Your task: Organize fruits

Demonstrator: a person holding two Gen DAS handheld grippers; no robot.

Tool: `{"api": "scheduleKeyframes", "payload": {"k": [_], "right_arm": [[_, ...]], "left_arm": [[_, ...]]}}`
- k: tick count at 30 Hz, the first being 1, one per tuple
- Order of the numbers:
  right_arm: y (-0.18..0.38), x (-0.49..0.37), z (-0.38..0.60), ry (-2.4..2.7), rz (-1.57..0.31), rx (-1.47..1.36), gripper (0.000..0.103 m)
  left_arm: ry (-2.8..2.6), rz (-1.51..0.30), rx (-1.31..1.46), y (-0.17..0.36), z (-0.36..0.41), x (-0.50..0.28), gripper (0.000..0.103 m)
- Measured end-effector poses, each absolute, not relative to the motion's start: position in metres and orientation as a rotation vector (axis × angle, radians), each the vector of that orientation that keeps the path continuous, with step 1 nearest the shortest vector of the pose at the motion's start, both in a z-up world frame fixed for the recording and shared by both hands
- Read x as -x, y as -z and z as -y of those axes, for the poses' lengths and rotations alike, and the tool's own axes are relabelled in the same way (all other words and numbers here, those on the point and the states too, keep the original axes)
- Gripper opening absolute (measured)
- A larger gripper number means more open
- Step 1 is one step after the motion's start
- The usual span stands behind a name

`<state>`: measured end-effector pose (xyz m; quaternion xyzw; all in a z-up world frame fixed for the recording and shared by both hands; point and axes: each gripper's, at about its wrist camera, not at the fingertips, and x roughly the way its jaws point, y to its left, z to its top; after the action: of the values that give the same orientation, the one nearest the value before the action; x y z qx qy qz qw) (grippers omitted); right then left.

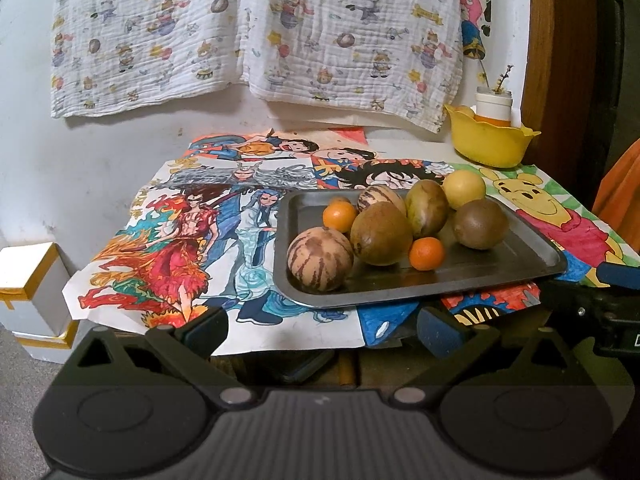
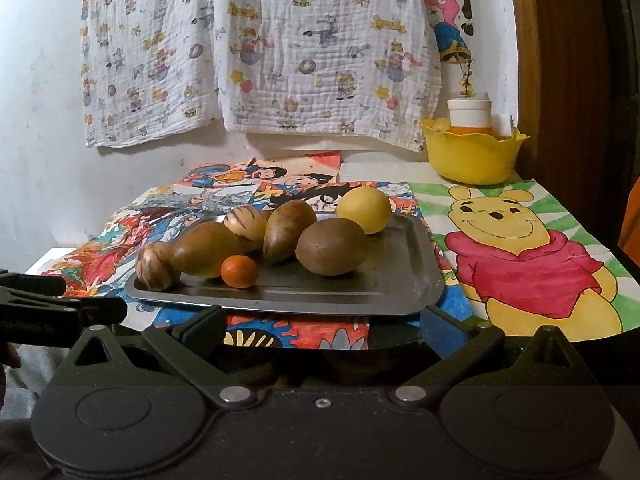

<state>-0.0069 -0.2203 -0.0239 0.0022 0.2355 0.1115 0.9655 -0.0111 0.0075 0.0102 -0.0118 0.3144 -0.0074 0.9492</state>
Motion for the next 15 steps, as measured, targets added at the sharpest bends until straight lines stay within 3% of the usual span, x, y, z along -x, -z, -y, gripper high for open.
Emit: {"api": "scheduleKeyframes", "payload": {"k": [15], "right_arm": [[0.0233,0.0064,0.2216,-0.222,-0.477,-0.005,0.102]], "left_arm": [[0.014,-0.643,0.033,-0.0102,-0.0103,0.0124,0.103]]}}
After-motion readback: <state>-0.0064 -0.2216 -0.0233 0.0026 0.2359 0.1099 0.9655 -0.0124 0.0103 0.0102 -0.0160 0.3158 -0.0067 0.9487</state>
